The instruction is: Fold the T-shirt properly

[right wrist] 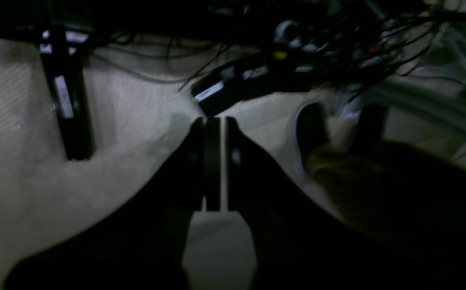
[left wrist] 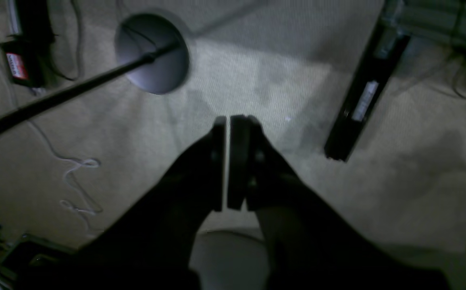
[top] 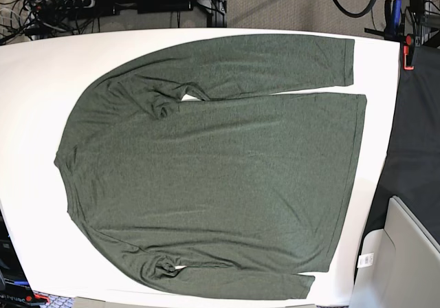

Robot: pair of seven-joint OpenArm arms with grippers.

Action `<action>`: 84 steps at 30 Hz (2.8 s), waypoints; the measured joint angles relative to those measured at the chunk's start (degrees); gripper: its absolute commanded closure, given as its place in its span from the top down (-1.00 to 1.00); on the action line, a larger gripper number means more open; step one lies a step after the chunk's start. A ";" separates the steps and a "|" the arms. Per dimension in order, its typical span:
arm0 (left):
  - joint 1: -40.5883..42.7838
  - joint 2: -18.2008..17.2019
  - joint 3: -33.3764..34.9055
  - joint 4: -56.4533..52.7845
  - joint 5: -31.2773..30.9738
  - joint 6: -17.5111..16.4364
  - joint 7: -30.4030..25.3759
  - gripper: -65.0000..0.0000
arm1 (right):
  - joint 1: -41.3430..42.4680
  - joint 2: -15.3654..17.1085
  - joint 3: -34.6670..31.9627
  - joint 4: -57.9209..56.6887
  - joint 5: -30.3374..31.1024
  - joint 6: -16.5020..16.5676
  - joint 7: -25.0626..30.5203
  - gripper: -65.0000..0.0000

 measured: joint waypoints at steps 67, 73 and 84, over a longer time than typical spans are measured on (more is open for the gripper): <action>1.11 4.22 -11.41 71.12 -1.42 -0.24 34.01 0.02 | -10.05 5.53 15.58 61.07 0.22 0.20 -9.42 -0.47; -0.63 4.24 -11.45 67.56 -1.42 -0.13 34.56 0.02 | -8.94 5.40 15.58 61.07 0.22 0.61 -10.88 -0.46; -1.27 3.69 -11.61 60.87 -9.20 -0.02 31.95 0.02 | -8.55 5.22 15.58 61.07 0.24 0.66 -10.91 -0.46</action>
